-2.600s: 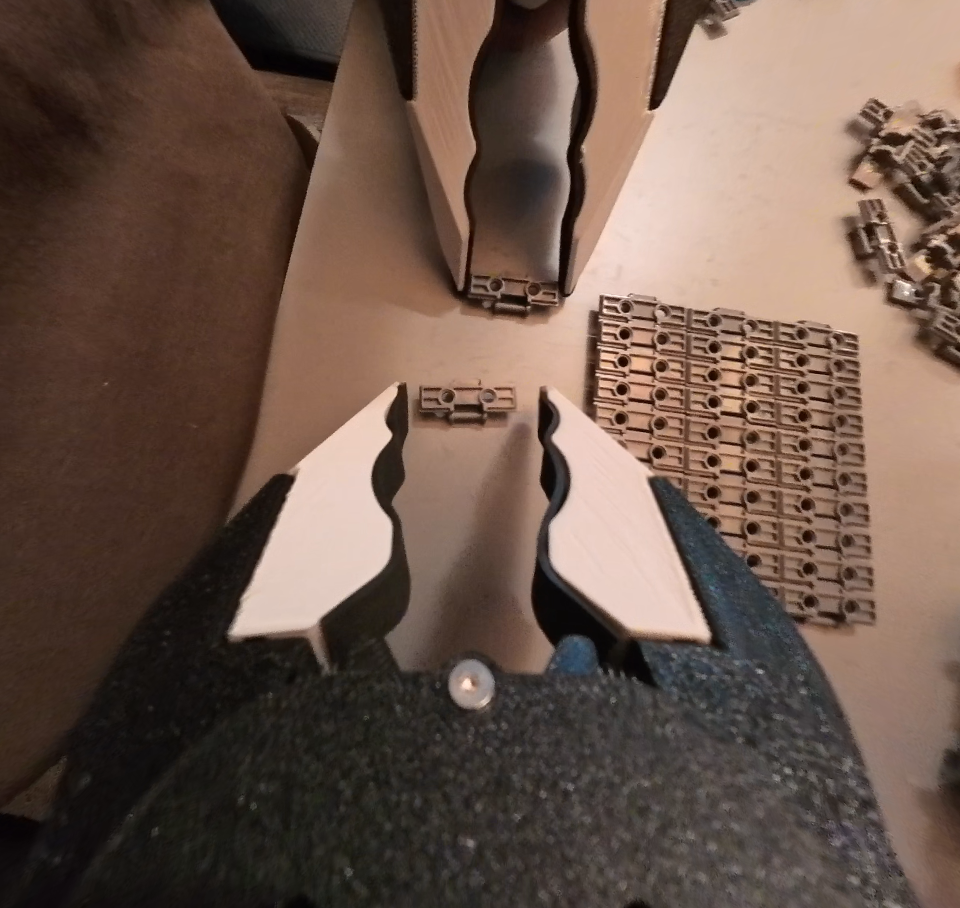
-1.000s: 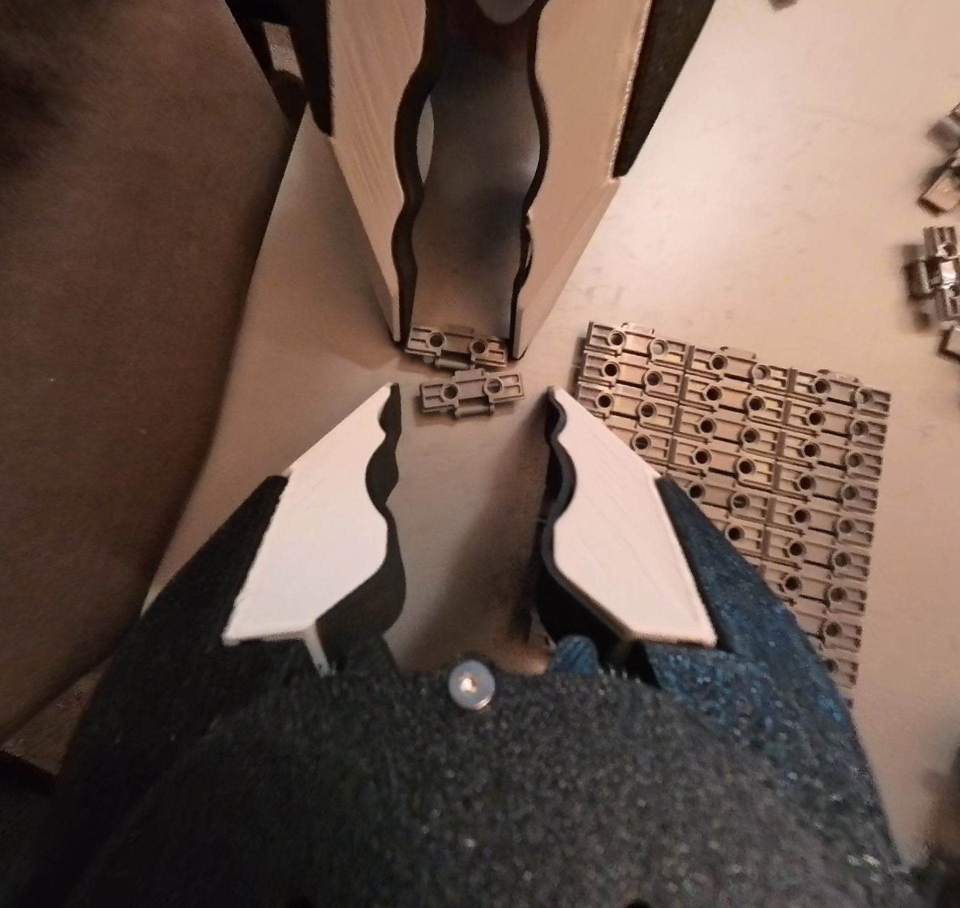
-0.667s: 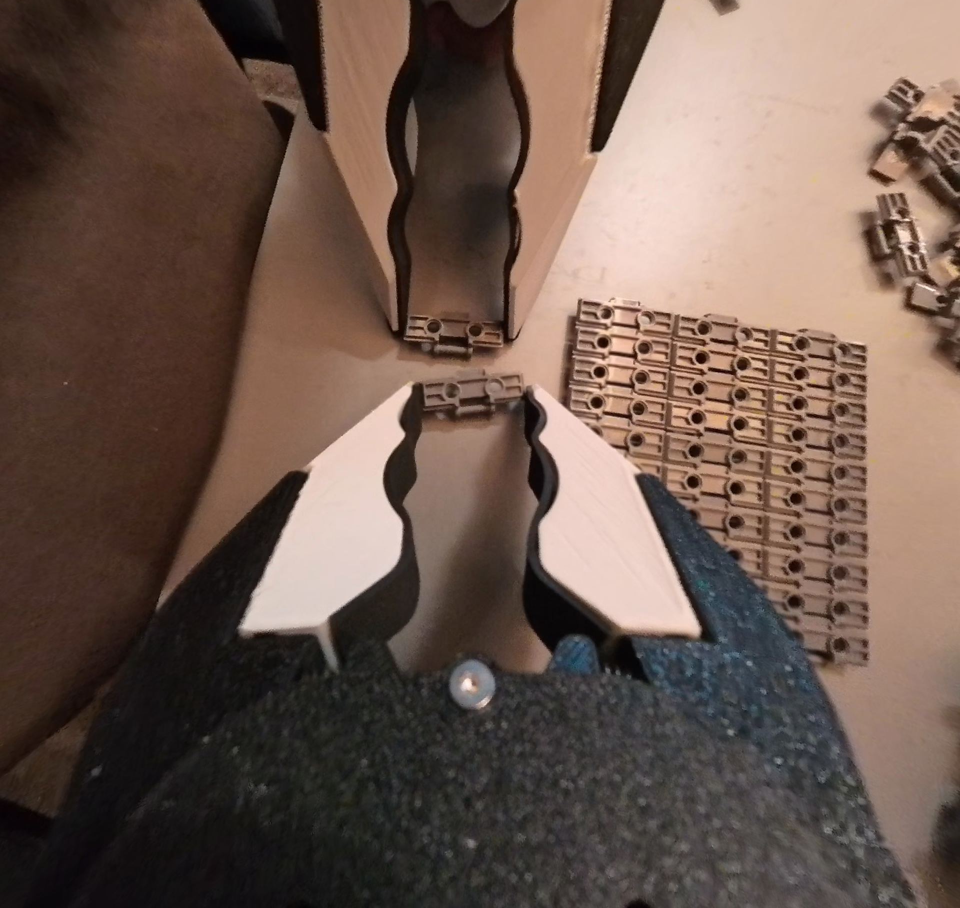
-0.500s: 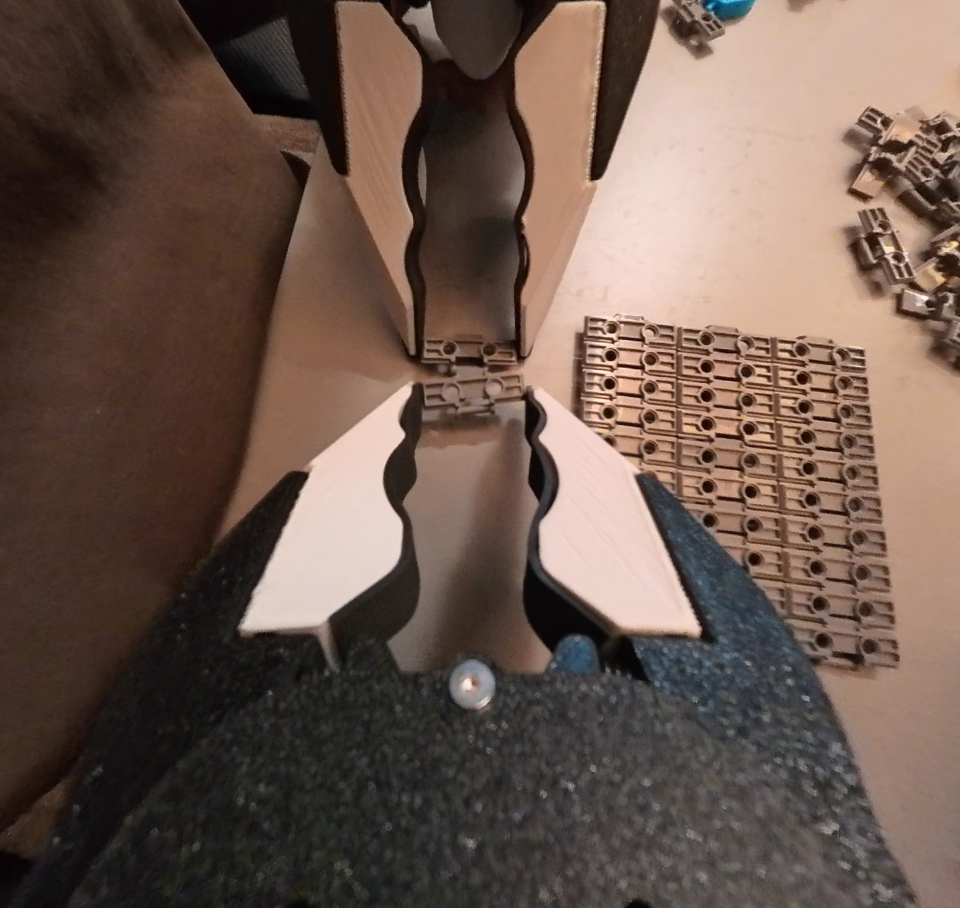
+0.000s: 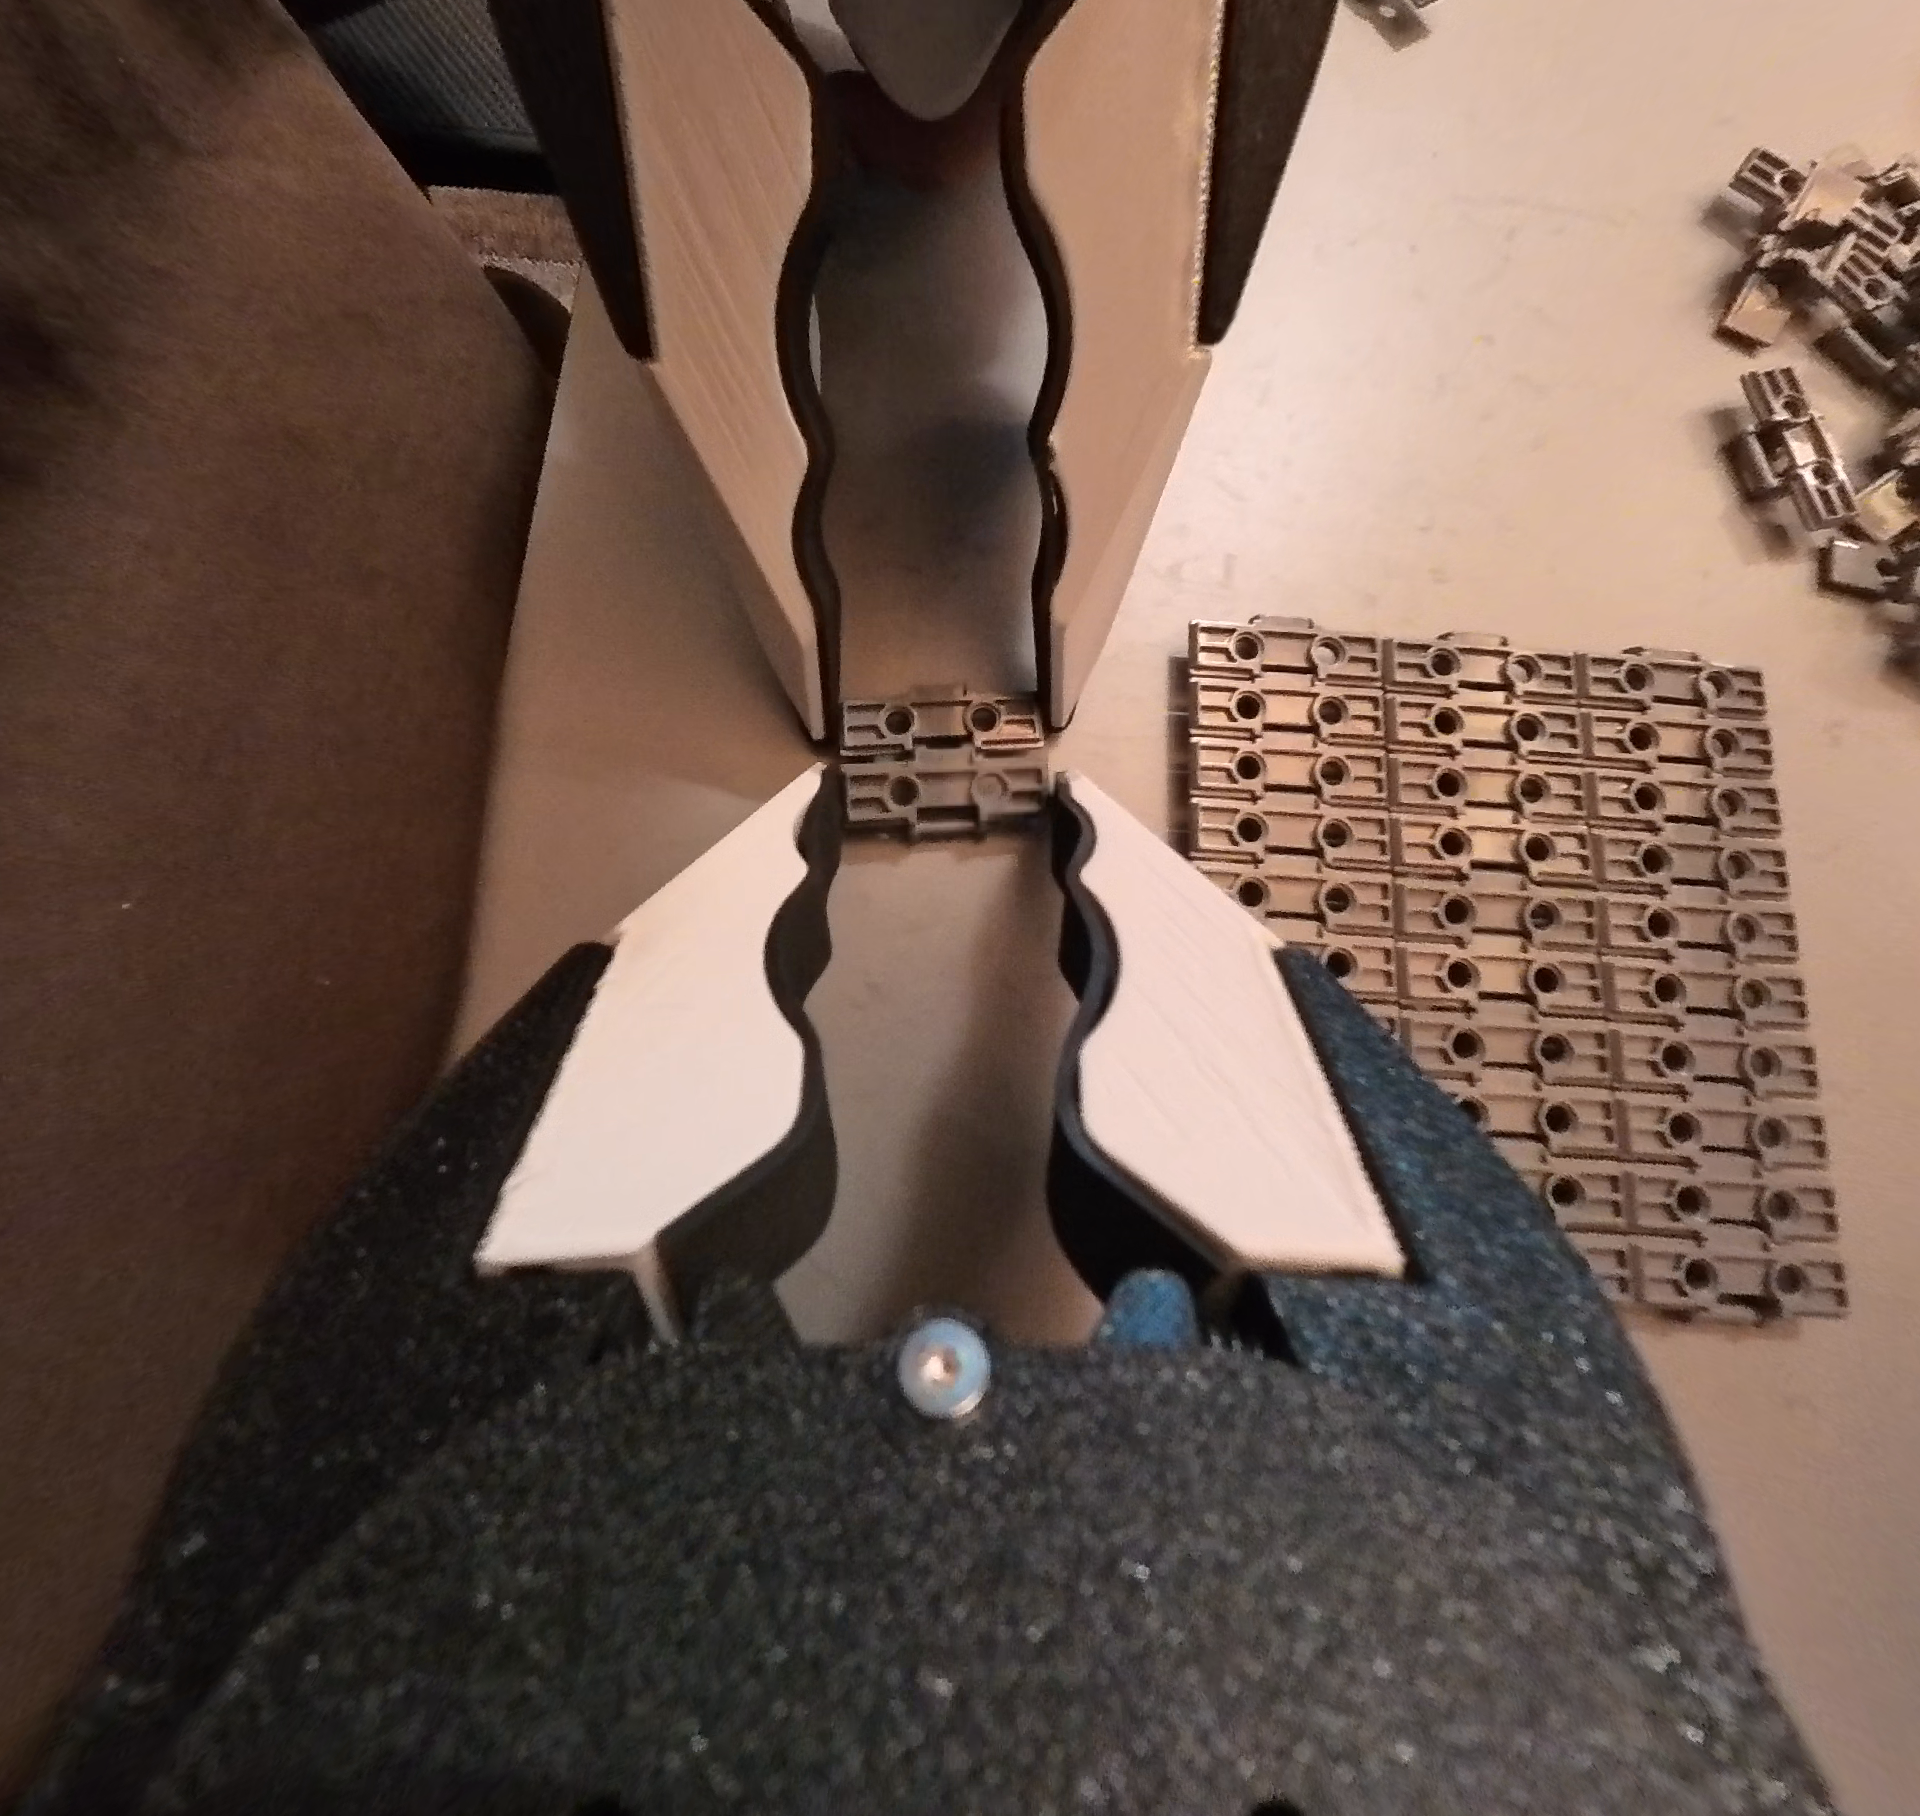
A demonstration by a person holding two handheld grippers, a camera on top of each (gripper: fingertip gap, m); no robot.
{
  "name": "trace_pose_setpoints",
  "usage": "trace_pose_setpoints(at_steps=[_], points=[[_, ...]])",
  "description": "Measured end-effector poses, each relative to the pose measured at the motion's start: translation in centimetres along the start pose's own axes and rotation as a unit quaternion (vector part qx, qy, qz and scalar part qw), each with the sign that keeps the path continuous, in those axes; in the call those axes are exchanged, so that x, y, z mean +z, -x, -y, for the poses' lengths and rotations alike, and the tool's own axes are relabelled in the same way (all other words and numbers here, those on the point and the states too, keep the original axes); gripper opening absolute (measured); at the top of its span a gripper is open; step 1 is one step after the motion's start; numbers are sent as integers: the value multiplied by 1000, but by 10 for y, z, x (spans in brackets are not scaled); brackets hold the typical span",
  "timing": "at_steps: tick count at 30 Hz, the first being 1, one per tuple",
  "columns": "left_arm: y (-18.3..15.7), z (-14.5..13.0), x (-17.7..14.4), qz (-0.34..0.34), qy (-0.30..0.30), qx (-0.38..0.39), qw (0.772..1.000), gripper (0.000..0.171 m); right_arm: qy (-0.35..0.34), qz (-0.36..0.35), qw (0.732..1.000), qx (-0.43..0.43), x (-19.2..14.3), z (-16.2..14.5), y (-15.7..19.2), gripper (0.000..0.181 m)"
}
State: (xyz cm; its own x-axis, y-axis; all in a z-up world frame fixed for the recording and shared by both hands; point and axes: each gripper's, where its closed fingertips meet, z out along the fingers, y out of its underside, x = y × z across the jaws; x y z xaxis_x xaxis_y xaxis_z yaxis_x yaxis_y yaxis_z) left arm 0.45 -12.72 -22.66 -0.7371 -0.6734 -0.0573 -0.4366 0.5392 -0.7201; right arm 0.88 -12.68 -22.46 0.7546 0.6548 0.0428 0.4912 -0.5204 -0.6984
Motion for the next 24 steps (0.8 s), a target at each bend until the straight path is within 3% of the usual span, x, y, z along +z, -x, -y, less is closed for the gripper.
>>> trace_pose_setpoints(at_steps=[7,12,15,21,24], points=[[1,1,-2,6,-6,-1,1000,46,0,-15,1000,-2,-11,2,-3,54],[1,3,-3,2,-12,-4,1000,45,-46,-15,999,16,-20,17,-4,20],[0,1,-1,2,-5,-1,1000,38,-33,-3,999,25,-13,13,0,3],[0,2,-2,0,-7,-4,1000,37,-11,-4,1000,20,-4,7,1,0],[0,2,-2,-3,-7,-6,1000,37,-14,24,995,100,-4,7,1,0]])
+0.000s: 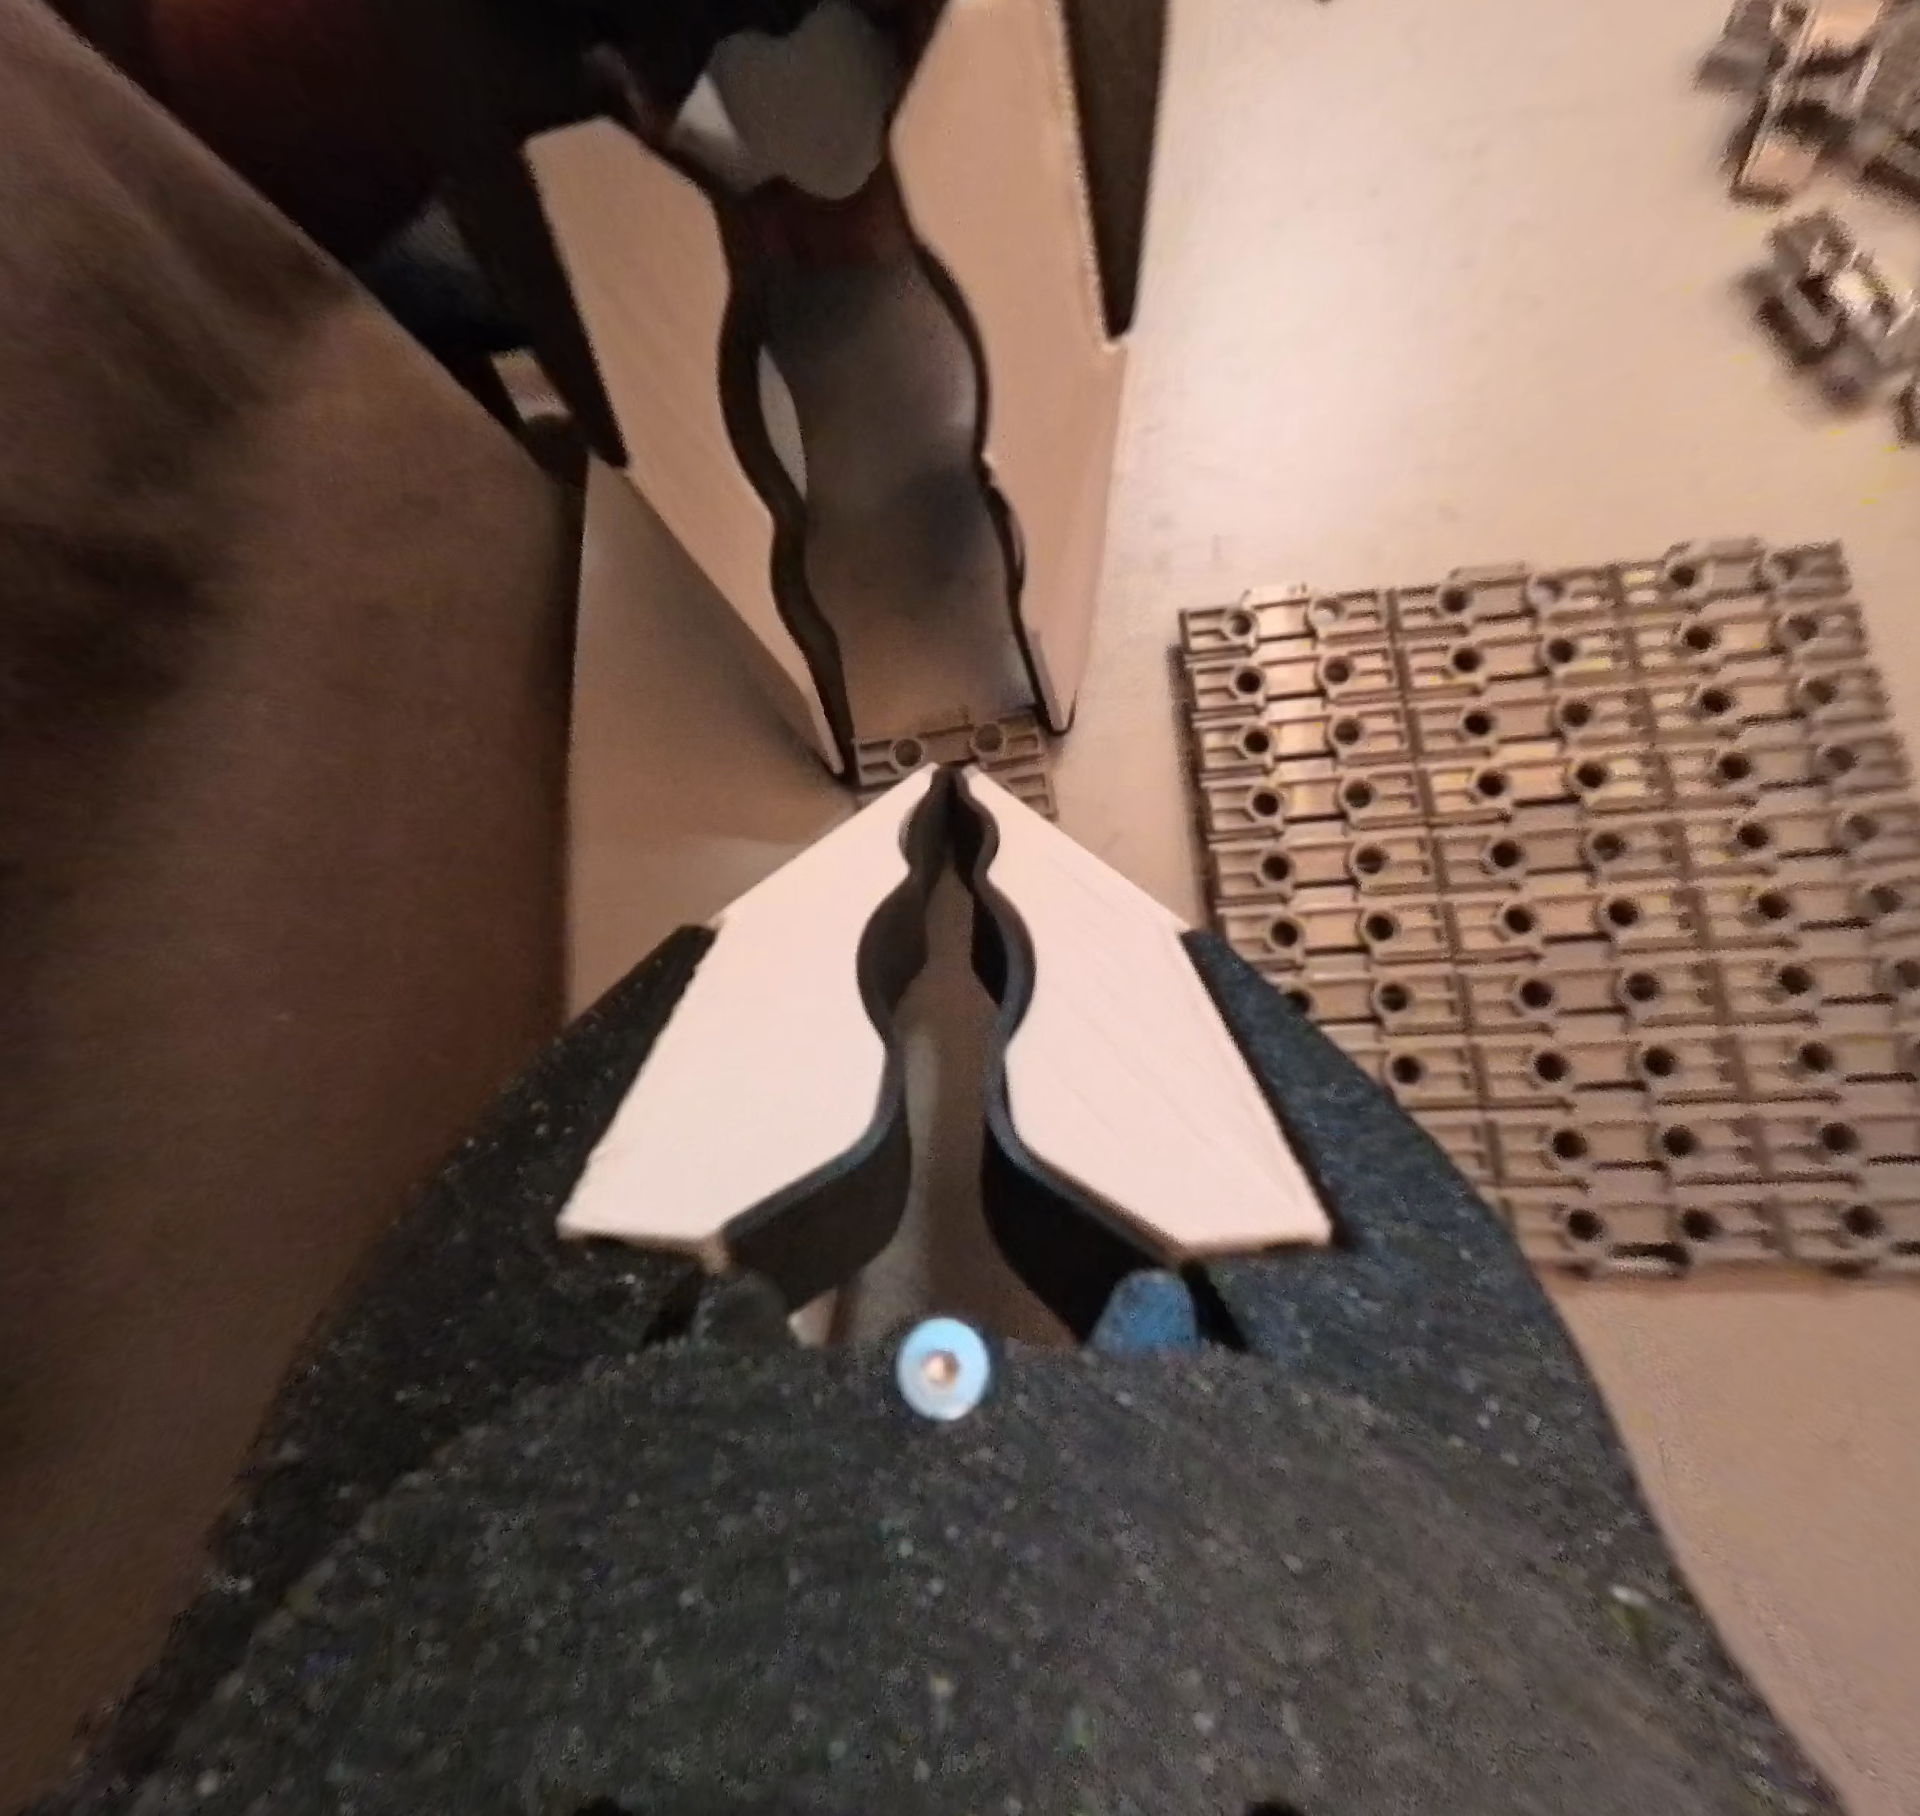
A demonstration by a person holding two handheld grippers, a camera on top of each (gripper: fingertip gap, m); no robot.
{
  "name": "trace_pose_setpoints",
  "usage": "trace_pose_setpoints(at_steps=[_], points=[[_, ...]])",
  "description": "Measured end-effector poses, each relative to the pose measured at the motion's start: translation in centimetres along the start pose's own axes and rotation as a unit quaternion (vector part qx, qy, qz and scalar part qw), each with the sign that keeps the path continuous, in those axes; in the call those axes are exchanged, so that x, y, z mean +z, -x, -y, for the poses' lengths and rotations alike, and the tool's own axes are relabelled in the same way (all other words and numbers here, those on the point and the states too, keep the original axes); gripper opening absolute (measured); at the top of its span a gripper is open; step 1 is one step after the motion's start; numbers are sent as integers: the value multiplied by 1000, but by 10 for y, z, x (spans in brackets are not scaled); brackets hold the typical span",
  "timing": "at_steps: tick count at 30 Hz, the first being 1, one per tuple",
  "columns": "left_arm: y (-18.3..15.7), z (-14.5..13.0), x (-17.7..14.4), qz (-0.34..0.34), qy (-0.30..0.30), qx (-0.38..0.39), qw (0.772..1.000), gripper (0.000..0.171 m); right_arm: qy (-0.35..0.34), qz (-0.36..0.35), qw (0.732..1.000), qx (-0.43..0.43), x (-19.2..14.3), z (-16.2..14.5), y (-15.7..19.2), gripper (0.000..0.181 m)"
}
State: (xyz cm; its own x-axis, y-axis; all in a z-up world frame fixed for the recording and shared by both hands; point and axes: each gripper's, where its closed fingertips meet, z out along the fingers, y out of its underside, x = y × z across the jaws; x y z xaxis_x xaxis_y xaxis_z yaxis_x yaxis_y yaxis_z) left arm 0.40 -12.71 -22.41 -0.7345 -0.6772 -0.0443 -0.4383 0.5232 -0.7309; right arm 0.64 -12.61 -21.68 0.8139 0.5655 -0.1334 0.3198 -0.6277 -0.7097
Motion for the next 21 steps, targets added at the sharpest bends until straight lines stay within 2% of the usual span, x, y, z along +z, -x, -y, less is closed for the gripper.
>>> trace_pose_setpoints(at_steps=[3,8,11,14,21], points=[[0,0,0,-3,1,-2,1000,37,-3,10,1000,27,0,-1,0,0],[0,-1,0,-9,2,-10,1000,36,70,-70,994,-38,1,-1,-1,0],[0,-2,1,-8,7,-8,1000,37,91,-55,994,-13,3,-1,0,0],[0,-1,1,-4,5,-5,1000,36,124,-63,990,-33,3,-2,-1,0],[3,-3,-1,-2,4,-1,1000,37,76,-91,990,-77,3,1,-3,0]])
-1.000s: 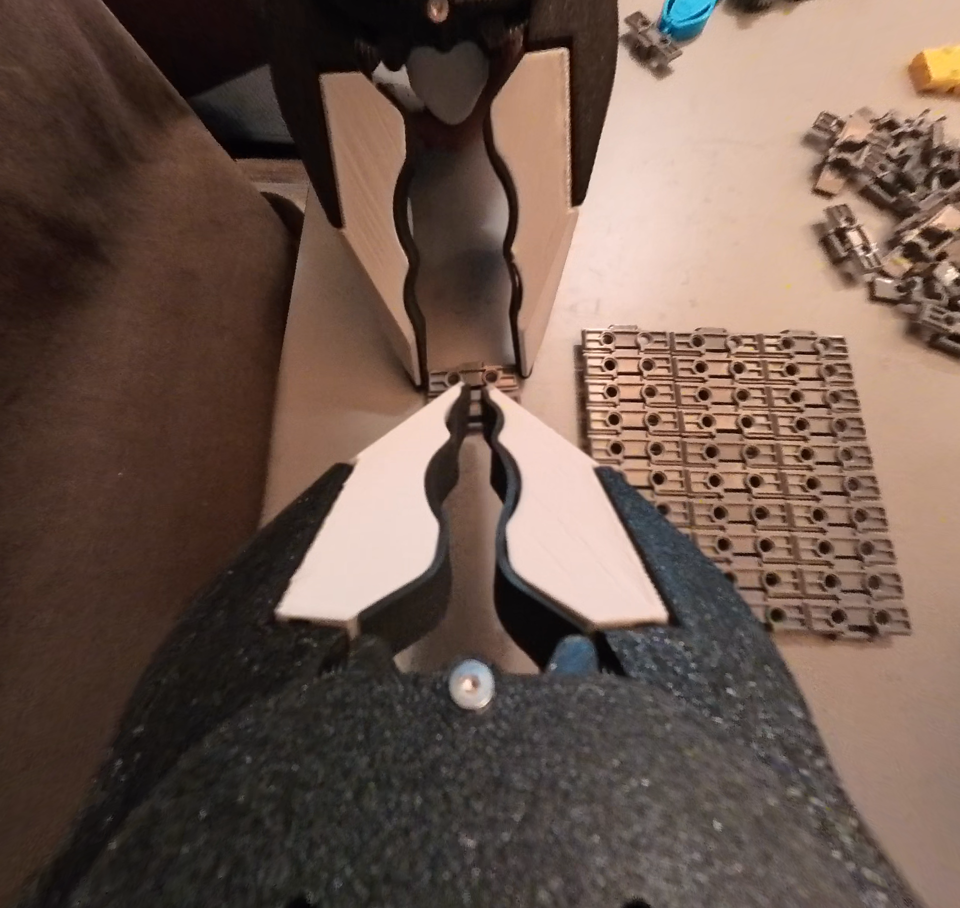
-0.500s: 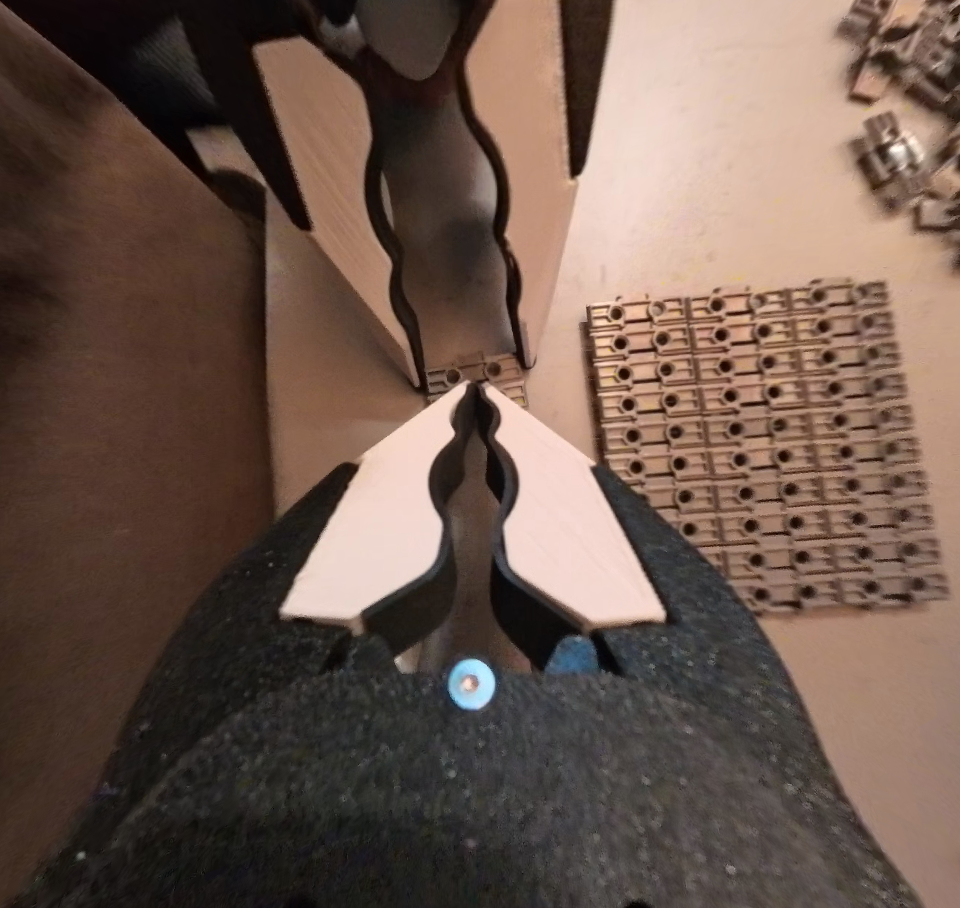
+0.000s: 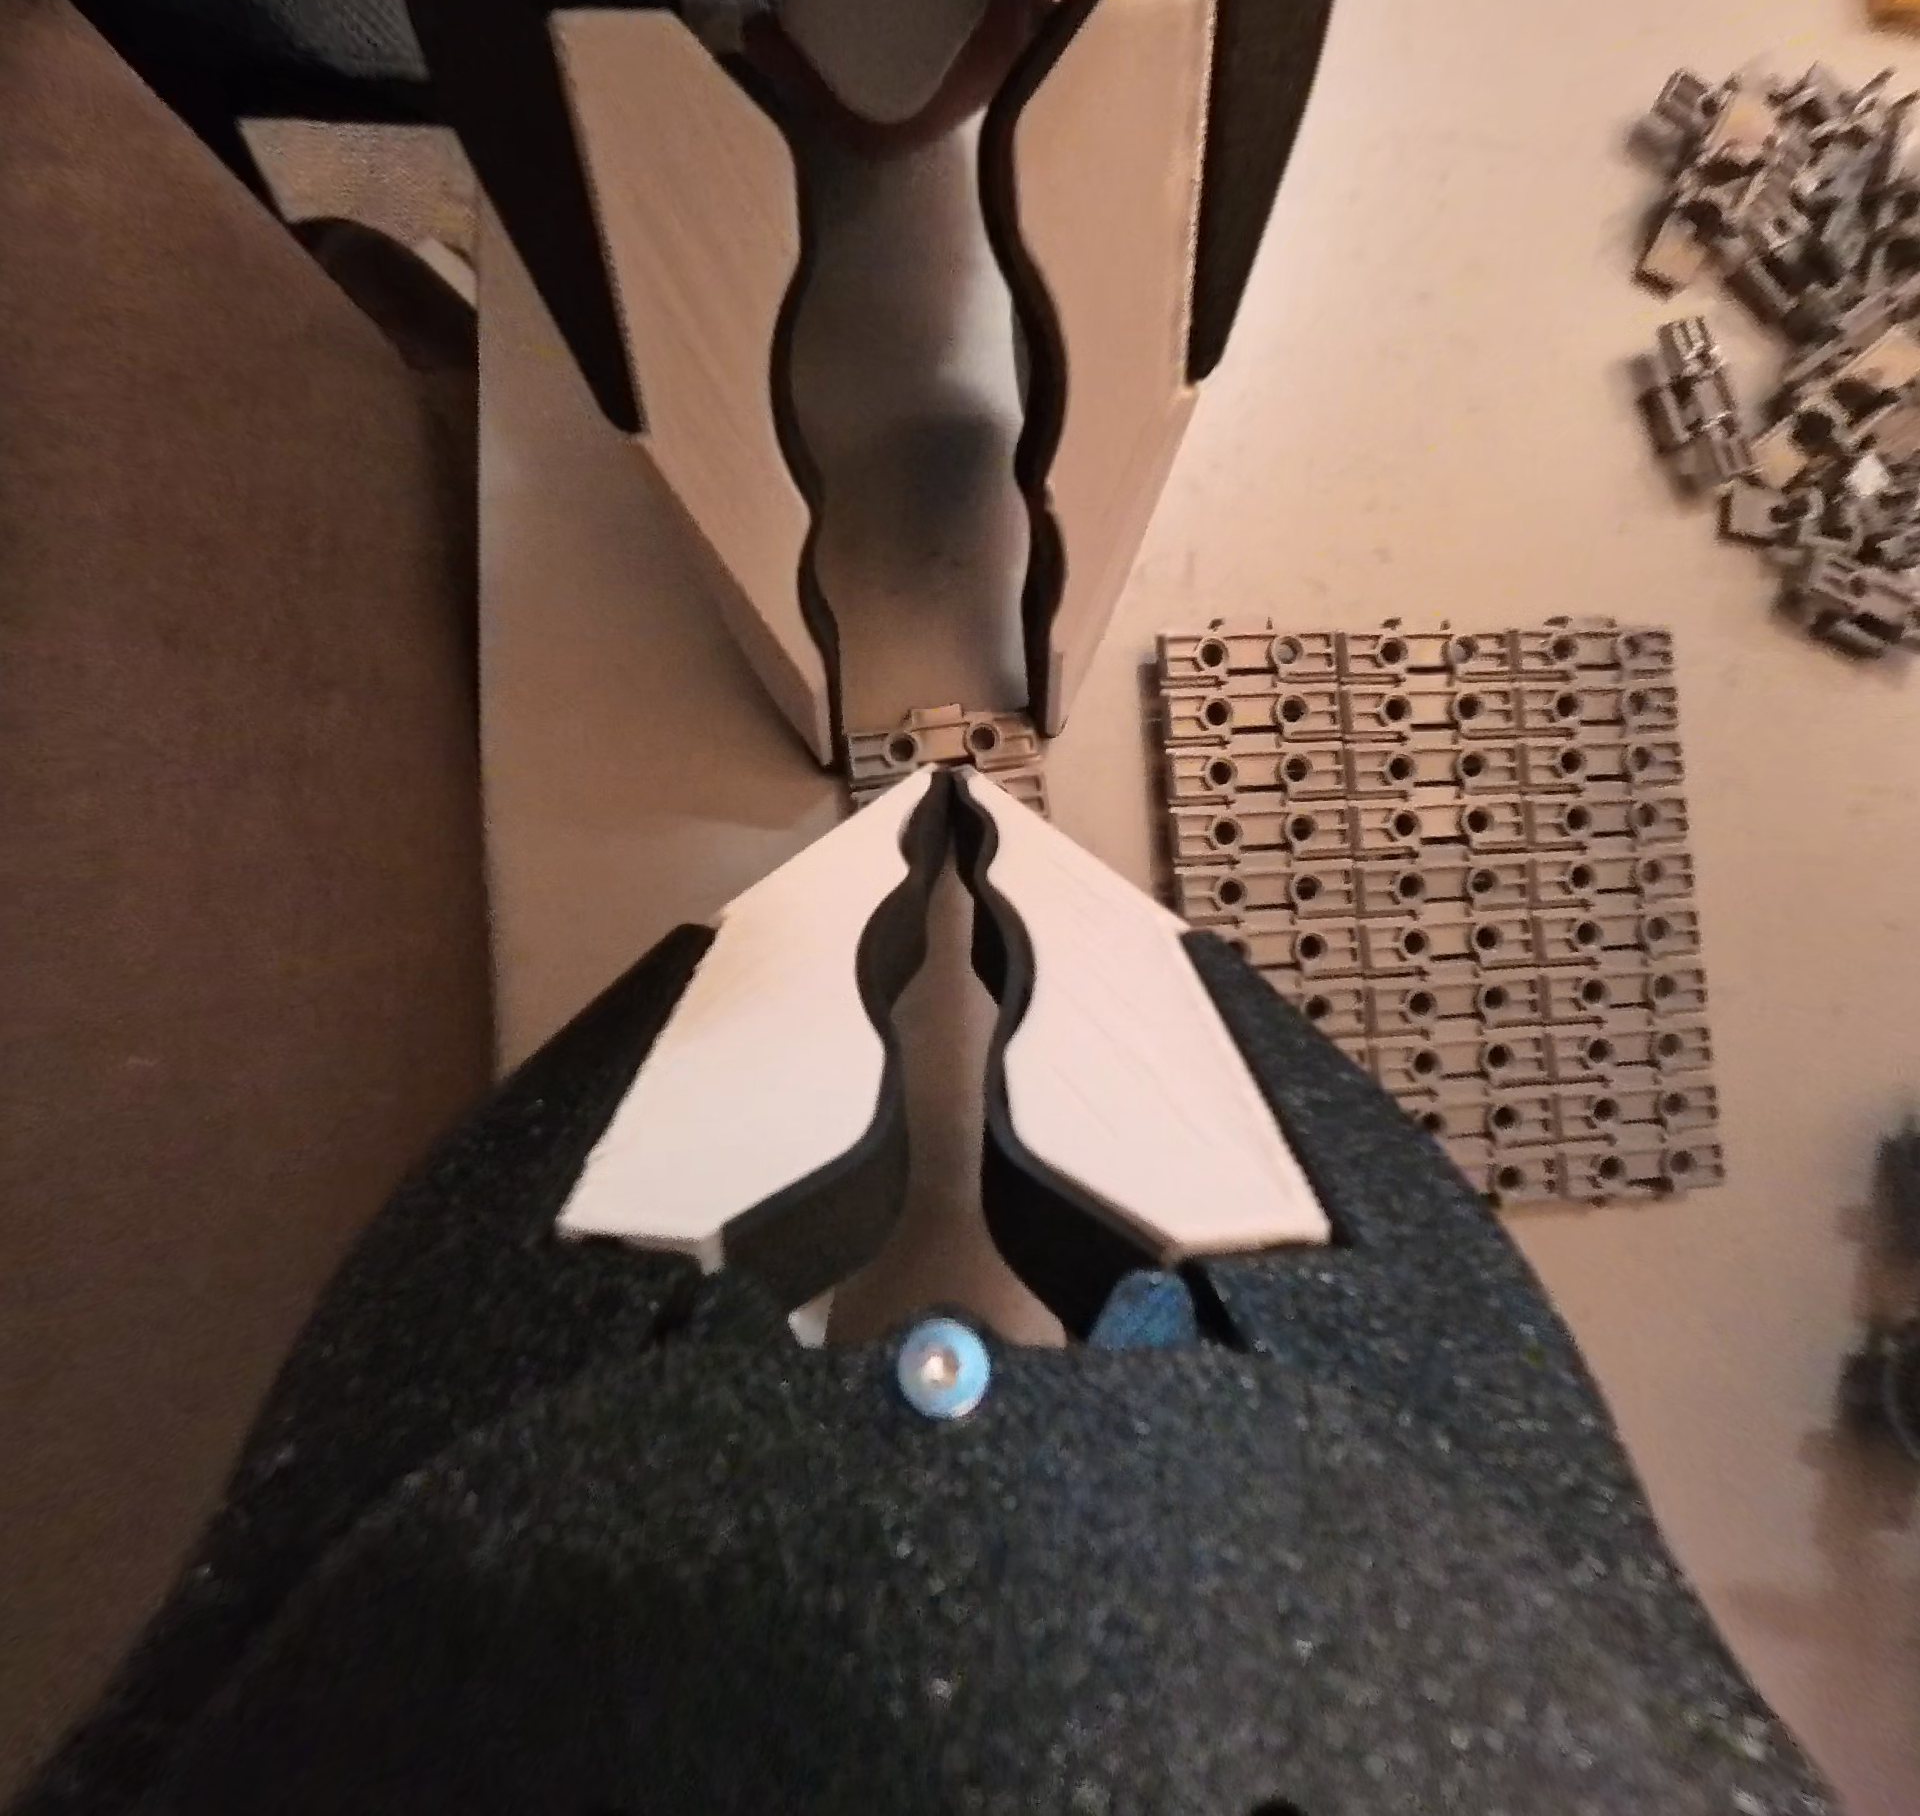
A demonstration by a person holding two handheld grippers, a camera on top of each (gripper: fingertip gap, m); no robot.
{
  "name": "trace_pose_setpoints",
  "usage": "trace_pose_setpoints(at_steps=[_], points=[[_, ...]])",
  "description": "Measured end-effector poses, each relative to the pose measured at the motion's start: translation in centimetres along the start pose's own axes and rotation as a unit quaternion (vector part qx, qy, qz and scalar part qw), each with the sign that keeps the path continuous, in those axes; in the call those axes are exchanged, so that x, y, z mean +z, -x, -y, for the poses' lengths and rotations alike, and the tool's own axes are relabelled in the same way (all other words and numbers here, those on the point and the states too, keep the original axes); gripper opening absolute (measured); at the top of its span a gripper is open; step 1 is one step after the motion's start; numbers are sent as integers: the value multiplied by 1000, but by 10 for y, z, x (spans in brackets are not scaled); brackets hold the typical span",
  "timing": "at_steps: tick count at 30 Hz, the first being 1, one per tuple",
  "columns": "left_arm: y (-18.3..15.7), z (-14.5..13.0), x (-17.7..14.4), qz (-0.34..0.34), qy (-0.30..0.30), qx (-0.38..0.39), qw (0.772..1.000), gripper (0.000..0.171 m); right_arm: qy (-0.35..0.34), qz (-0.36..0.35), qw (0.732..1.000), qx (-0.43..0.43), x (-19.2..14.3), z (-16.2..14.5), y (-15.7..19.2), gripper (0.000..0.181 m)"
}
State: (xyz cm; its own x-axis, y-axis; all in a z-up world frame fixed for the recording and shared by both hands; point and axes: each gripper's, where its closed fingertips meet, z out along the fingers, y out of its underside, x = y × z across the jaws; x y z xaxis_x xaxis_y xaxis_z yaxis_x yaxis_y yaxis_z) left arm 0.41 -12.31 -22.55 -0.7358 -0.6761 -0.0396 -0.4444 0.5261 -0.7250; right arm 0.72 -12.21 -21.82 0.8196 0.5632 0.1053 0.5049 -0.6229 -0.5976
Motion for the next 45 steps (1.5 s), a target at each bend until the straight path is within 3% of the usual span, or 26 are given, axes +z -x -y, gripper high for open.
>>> trace_pose_setpoints(at_steps=[4,10,16,20,23,26,34,45], points=[[3,-4,-4,-7,1,-7,1000,37,-41,-29,998,24,-6,2,-9,2],[6,-5,-5,-4,2,-11,1000,41,-81,12,993,87,-13,-3,-2,10],[17,-8,-17,20,5,-23,1000,45,-103,10,989,103,-20,-4,-7,16],[66,-9,-46,113,-10,-95,989,42,-115,-27,989,91,-26,-3,-15,20],[123,-25,-72,216,-5,-184,959,41,-141,-60,985,83,-33,4,-22,20],[155,-34,-79,261,8,-200,944,36,-164,-85,980,77,-40,9,-25,20],[180,-41,-47,262,68,-187,944,25,-159,-112,978,78,-43,-3,-27,21],[173,-40,-45,249,53,-199,946,13,-175,-123,973,89,-48,-6,-31,22]])
